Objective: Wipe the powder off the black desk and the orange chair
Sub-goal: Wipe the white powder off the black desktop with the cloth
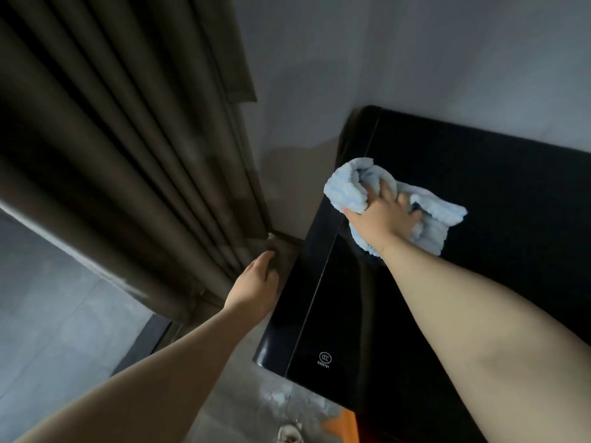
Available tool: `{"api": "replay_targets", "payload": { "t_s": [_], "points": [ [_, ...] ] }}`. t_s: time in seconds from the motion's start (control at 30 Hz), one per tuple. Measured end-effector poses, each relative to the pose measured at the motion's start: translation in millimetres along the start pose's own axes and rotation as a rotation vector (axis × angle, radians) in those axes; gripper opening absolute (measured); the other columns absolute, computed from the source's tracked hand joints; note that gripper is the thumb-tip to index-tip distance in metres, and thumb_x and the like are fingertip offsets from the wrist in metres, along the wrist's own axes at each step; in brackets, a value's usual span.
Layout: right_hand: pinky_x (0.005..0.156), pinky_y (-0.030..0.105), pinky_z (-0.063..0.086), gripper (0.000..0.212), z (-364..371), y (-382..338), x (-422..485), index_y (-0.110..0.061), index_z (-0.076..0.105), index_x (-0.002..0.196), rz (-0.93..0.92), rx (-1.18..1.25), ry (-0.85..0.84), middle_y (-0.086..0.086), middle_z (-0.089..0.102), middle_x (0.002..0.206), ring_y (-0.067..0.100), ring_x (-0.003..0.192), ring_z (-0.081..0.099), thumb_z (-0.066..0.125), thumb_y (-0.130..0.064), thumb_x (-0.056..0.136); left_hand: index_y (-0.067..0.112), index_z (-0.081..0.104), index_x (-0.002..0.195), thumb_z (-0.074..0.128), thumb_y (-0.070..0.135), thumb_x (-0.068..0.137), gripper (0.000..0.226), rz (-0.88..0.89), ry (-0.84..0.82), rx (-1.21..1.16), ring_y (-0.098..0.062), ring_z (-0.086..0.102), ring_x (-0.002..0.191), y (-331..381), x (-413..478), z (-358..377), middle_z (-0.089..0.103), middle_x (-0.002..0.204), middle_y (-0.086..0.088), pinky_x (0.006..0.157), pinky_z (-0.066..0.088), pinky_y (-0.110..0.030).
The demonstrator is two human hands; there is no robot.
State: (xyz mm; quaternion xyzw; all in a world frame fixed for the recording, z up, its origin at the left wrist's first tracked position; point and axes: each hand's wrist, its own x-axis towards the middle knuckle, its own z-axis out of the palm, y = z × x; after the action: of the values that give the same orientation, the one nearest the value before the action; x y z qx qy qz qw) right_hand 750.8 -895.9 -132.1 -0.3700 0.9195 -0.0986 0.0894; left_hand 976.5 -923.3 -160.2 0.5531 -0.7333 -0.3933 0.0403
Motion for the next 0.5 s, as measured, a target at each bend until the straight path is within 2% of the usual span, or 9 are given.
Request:
{"api": "replay_targets", "payload": {
  "t_s": [0.1,0.2,0.3,0.4,0.5],
  "points": [
    [0.098,0.053,0.030,0.042,3,-4,-18,-0.034,0.037,0.128,-0.070,-0.024,0.056,-0.002,0.044,0.135,0.032,0.128,0.033,0.033,-0.049,0.089,0.019,0.041,0.138,0.035,0.010,0.092,0.048,-0.006,0.037,-0.108,-0.031,0.050,0.121,1,-4,0,0.053,0.136,-0.007,0.095,0.041,-0.033],
    [0.098,0.050,0.032,0.042,7,-8,-48,-0.033,0.040,0.129,-0.126,-0.078,0.018,-0.004,0.045,0.137,0.031,0.128,0.033,0.038,-0.046,0.090,0.023,0.032,0.146,0.035,0.007,0.095,0.054,-0.011,0.063,-0.199,-0.020,0.044,0.129,-2,-13,-3,0.047,0.142,0.001,0.101,0.033,-0.025],
    [0.101,0.048,0.029,0.040,9,-9,-79,-0.034,0.045,0.128,-0.170,-0.055,-0.013,-0.007,0.043,0.140,0.031,0.130,0.031,0.041,-0.047,0.090,0.021,0.031,0.146,0.036,0.006,0.095,0.053,-0.025,0.075,-0.316,-0.019,0.043,0.131,-10,-23,-6,0.046,0.144,-0.003,0.105,0.031,-0.025],
    [0.101,0.049,0.030,0.035,15,-8,-114,-0.033,0.054,0.120,-0.222,0.018,-0.012,-0.008,0.048,0.135,0.031,0.127,0.035,0.047,-0.045,0.088,0.021,0.034,0.145,0.037,0.006,0.095,0.052,-0.039,0.076,-0.327,-0.019,0.044,0.130,-19,-38,-9,0.048,0.142,-0.004,0.097,0.031,-0.020],
    [0.093,0.050,0.037,0.030,24,-9,-153,-0.028,0.065,0.106,-0.274,0.098,0.051,-0.005,0.060,0.121,0.035,0.116,0.048,0.061,-0.042,0.080,0.021,0.033,0.145,0.037,0.007,0.095,0.053,-0.019,0.052,-0.309,-0.018,0.043,0.130,-28,-57,-12,0.047,0.143,-0.004,0.094,0.029,-0.018]
  ]
}}
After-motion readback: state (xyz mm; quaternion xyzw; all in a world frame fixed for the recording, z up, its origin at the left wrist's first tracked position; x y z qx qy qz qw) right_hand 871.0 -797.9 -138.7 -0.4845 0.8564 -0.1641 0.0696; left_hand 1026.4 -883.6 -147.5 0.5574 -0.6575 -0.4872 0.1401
